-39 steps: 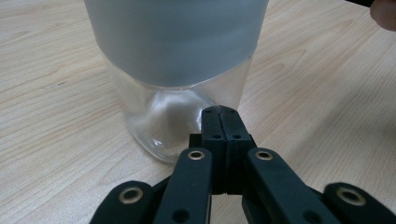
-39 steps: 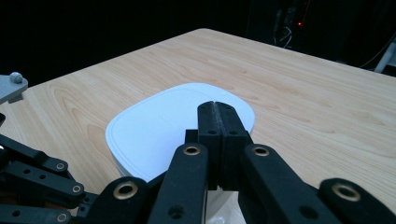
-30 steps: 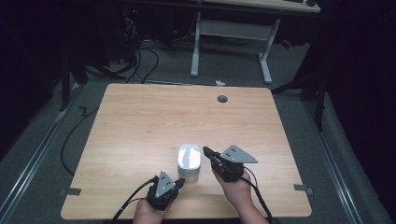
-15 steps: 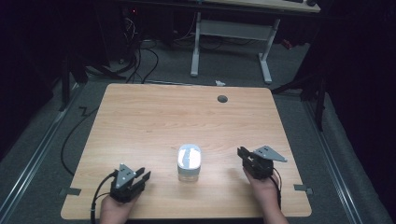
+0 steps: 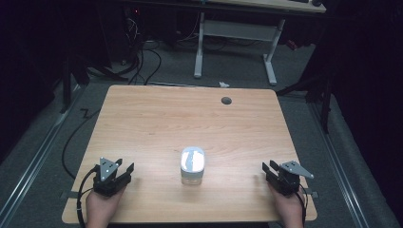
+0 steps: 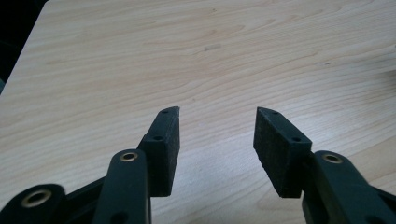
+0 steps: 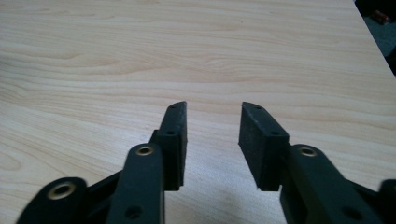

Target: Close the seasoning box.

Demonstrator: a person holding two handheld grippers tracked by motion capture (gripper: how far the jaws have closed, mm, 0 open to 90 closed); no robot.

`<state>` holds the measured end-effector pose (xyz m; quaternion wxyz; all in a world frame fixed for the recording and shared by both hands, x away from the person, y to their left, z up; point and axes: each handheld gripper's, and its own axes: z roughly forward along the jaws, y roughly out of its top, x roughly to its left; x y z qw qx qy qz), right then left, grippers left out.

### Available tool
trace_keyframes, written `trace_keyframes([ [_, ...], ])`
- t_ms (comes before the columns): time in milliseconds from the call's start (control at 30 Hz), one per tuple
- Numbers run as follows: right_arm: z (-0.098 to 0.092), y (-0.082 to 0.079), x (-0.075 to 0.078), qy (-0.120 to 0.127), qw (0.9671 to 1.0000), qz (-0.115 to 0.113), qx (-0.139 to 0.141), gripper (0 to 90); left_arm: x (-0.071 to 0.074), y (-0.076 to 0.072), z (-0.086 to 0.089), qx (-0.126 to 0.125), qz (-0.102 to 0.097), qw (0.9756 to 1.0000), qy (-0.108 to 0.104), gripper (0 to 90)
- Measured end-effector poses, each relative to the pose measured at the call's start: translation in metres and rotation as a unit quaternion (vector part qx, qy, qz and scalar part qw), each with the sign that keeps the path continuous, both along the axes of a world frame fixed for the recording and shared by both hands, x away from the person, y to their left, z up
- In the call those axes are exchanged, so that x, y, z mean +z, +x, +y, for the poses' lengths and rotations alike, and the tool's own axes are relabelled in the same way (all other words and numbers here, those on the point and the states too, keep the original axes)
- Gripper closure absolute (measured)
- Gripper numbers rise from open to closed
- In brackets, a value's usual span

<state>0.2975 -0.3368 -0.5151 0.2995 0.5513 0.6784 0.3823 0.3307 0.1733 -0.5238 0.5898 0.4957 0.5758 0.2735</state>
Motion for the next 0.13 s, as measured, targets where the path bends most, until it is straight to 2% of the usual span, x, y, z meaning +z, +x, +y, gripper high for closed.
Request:
trace_keyframes([
  [33,-0.0023,0.0007,-0.0018,0.003,1.0,0.002,-0.001,54.0,-0.004,-0.004,0.0013,-0.002,0.008,1.0,-0.001,50.1],
  [133,-0.0037,0.0031,-0.0052,0.008,0.9999,0.011,-0.005,48.6,-0.006,-0.0062,0.0022,-0.002,0.013,0.9999,0.005,49.7],
])
